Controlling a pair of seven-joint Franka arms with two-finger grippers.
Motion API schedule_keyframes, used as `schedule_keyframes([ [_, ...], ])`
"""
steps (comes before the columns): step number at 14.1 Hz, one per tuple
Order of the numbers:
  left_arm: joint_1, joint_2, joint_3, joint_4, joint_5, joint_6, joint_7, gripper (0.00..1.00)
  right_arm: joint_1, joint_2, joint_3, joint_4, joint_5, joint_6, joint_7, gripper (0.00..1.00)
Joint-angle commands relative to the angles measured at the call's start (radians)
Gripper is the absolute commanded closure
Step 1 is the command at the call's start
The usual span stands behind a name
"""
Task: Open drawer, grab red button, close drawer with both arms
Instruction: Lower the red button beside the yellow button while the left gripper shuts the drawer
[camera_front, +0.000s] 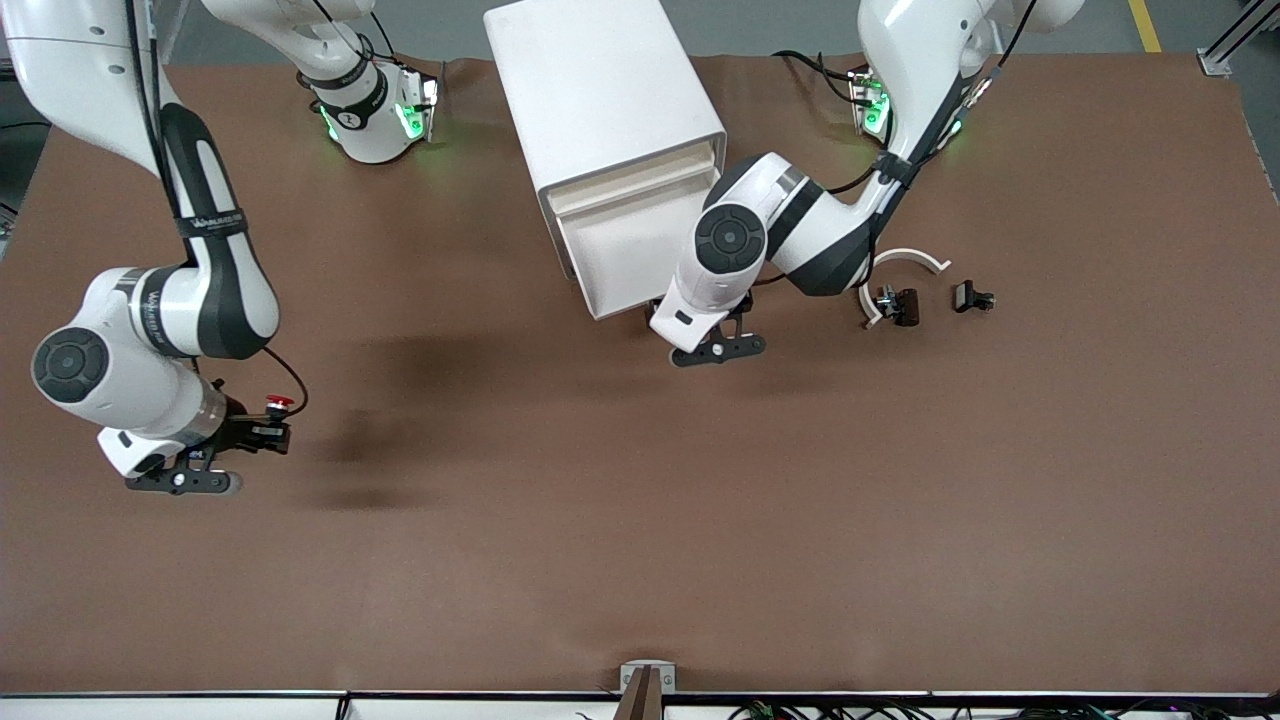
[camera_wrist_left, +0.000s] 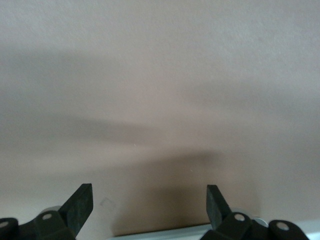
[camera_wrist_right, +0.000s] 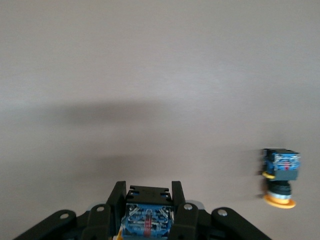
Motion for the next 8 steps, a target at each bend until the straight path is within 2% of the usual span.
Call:
schedule_keyframes([
  [1, -0.018, -0.027, -0.001, -0.033, -0.031, 0.016, -0.052, 0.0, -0.036, 0.031, 0.021, -0.018, -0.019, 0.068, -0.003, 1.0],
  [6, -0.055, -0.021, -0.009, -0.034, -0.07, 0.018, -0.133, 0.0, -0.078, 0.126, 0.021, -0.012, -0.021, 0.202, -0.046, 1.0],
  [8, -0.058, -0.021, -0.016, -0.042, -0.104, 0.016, -0.138, 0.0, -0.084, 0.136, 0.021, -0.01, -0.021, 0.209, -0.046, 1.0],
])
